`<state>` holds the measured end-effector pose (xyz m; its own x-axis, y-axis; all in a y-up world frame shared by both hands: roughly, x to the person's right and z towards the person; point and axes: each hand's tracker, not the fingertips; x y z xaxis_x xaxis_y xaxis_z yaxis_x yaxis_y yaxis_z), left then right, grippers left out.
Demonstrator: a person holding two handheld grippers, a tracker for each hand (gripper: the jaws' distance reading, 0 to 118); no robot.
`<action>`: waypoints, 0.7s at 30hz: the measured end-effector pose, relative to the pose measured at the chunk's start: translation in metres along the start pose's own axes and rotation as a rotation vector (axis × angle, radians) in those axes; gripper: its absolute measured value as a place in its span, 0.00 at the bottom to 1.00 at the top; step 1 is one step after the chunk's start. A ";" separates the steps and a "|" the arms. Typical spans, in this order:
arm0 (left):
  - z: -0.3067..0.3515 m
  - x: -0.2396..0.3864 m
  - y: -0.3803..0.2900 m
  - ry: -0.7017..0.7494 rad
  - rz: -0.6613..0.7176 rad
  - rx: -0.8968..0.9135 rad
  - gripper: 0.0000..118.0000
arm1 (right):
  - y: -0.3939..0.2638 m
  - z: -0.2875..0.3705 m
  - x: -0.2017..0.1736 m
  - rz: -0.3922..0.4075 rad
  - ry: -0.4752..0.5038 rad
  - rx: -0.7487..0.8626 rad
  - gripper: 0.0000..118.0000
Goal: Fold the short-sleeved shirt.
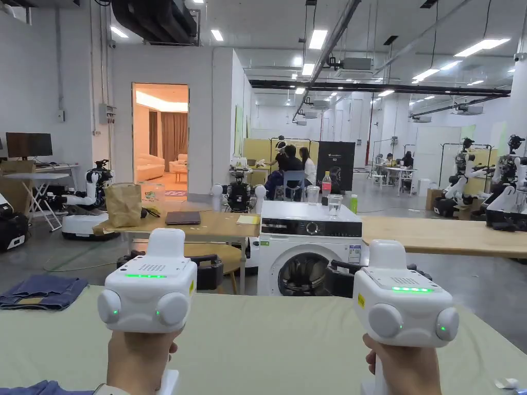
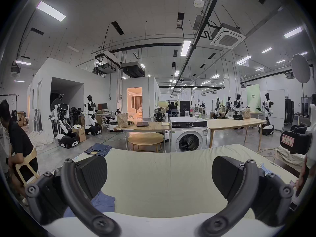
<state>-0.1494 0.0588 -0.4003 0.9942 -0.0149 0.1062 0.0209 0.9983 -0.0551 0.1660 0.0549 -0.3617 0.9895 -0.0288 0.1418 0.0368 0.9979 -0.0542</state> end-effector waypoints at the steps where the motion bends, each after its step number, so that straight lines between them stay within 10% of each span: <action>1: 0.000 0.000 0.000 0.001 0.000 0.000 1.00 | 0.000 0.000 0.000 -0.001 0.000 0.000 1.00; 21: 0.000 0.001 -0.003 -0.002 0.015 0.001 1.00 | -0.006 -0.002 -0.002 0.018 -0.019 -0.006 1.00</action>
<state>-0.1487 0.0561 -0.4003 0.9943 0.0005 0.1070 0.0054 0.9985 -0.0553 0.1641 0.0492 -0.3640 0.9871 -0.0098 0.1597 0.0202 0.9978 -0.0631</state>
